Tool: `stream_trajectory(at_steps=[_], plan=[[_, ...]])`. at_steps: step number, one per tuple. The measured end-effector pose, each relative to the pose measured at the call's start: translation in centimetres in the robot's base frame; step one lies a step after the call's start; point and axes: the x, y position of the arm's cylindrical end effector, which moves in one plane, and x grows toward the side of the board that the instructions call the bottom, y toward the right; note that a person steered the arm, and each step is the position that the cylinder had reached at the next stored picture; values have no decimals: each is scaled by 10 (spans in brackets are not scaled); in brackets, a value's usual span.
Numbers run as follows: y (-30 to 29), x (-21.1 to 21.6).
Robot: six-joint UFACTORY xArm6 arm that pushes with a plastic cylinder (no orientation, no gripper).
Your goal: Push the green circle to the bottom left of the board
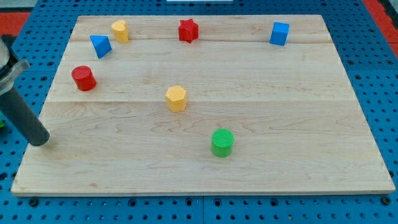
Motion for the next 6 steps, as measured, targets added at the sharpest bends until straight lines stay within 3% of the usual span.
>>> stream_trajectory(at_steps=[3,5,6], plan=[[25,-10],[184,-3],[207,5]])
